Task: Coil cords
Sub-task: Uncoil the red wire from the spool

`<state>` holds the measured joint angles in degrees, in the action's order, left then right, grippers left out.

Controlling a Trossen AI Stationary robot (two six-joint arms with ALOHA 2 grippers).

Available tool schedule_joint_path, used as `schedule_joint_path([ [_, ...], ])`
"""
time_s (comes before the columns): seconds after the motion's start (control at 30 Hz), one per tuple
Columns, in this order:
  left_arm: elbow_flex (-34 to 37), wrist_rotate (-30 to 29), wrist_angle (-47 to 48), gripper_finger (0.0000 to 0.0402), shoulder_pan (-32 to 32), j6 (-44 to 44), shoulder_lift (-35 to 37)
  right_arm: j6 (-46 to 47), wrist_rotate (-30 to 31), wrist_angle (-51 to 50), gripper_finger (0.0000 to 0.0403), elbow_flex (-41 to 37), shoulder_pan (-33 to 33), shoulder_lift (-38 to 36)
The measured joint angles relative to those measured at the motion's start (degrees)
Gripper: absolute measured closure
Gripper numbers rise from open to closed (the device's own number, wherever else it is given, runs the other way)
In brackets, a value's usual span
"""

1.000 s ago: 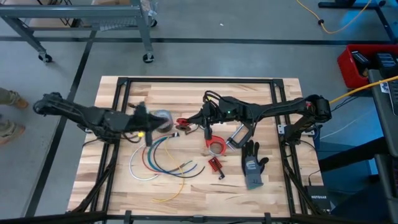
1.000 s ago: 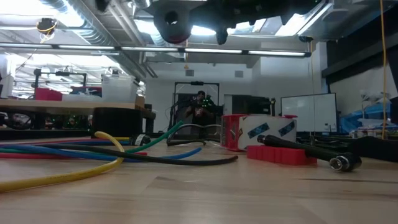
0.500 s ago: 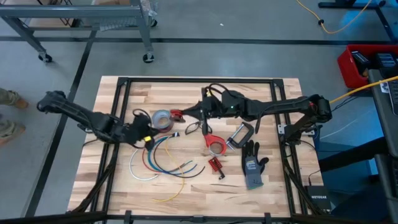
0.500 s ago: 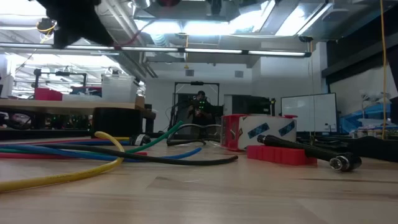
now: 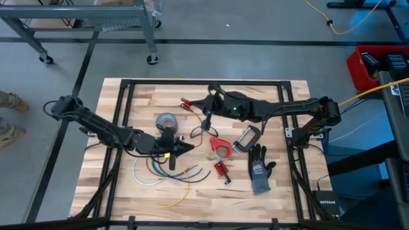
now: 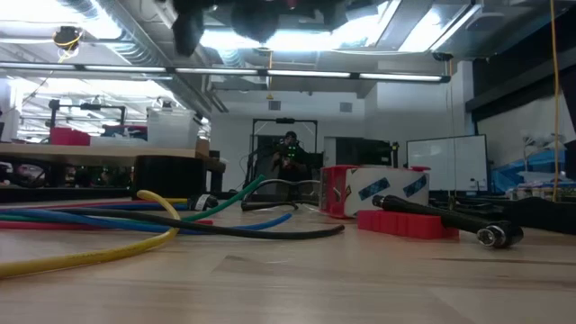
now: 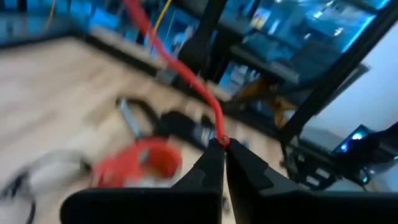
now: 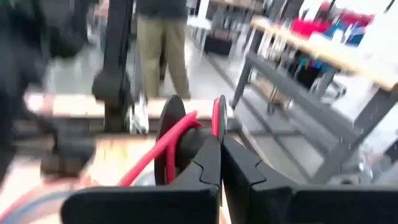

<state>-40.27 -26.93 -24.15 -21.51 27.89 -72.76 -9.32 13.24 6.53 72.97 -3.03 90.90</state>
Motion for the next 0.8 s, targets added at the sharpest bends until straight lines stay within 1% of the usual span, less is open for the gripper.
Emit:
schedule_joint_path([
  [0.1, -1.0, -0.8, 0.5, 0.0401, 0.1, -4.9, 3.2, 0.3, -0.3, -6.2, 0.0398, 0.0, 0.0, 0.1],
  [0.17, -1.4, -2.1, 3.2, 0.0401, -0.2, -6.9, 6.5, 1.5, -1.1, -9.8, 0.0398, 0.0, 0.0, 0.1],
  [0.27, -1.6, -6.8, 11.6, 0.0401, -1.4, -8.5, 12.3, 2.3, -4.1, -15.0, 0.0398, 0.0, 0.0, 0.1],
  [0.33, -1.6, -10.5, 18.7, 0.0401, -2.1, -7.8, 16.3, 3.1, -5.9, -17.0, 0.0398, 0.0, 0.0, 0.1],
  [0.43, -1.6, -15.5, 30.7, 0.0401, -3.2, -2.8, 22.0, 3.3, -9.8, -18.5, 0.0398, 0.0, 0.0, 0.1],
  [0.5, -1.6, -17.5, 38.2, 0.0401, -3.5, 1.2, 24.7, 4.0, -13.5, -18.9, 0.0398, 0.0, 0.0, 0.1],
  [0.6, -1.6, -19.0, 48.3, 0.0401, -3.7, 7.6, 27.5, 4.9, -20.3, -18.9, 0.0398, 0.0, 0.0, 0.1],
  [0.7, -1.6, -20.2, 57.5, 0.0401, -3.7, 14.0, 28.7, 5.2, -26.4, -20.2, 0.0398, 0.0, 0.0, 0.1],
  [0.8, -1.6, -20.3, 65.4, 0.0401, -3.7, 22.1, 28.8, 6.5, -30.5, -21.1, 0.0398, 0.0, 0.0, 0.1],
])
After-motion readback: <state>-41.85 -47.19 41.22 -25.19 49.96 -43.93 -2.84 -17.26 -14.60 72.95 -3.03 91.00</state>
